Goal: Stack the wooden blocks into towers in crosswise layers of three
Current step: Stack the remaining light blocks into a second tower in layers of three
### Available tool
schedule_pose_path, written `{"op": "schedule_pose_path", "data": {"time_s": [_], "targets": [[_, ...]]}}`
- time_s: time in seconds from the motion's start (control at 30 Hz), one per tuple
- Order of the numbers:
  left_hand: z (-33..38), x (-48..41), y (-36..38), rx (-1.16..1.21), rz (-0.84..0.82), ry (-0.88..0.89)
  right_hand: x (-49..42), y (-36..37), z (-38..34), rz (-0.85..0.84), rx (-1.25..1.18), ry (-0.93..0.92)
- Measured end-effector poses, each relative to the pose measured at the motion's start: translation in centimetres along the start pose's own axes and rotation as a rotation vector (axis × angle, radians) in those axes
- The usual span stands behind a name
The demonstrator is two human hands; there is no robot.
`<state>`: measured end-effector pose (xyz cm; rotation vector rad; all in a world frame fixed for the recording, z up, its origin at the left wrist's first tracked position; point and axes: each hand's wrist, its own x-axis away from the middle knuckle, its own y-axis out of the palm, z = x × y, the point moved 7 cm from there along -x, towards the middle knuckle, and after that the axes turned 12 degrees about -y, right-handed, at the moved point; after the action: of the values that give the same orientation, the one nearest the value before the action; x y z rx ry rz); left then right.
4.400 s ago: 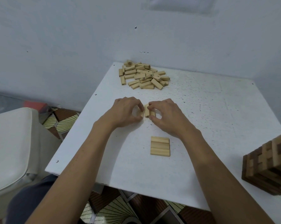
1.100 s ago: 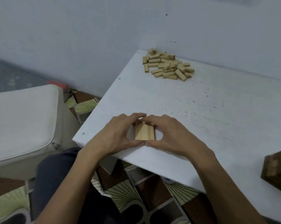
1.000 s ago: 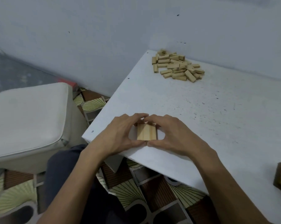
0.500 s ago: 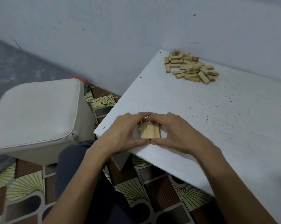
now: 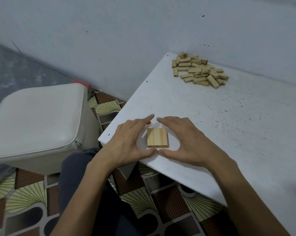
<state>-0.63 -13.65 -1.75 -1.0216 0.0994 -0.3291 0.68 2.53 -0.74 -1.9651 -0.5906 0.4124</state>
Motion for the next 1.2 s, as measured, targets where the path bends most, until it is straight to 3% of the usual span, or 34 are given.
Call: {"op": "schedule_pose_path", "data": {"time_s": [0.2,0.47,1.2], "targets": [[-1.0,3.3,1.6,-0.123,0.133,-0.121,4.0,2.4,-0.3,0.022,0.146,0.182],[0.9,4.5,3.7,-0.38,0.337,-0.119,3.5,4.1,-1.8,0.018,0.244,0.171],[0.9,4.3,4.9,-0.417,0.37,-0.089,3.1,5.0,-1.3,0.032,0.243,0.154]]}}
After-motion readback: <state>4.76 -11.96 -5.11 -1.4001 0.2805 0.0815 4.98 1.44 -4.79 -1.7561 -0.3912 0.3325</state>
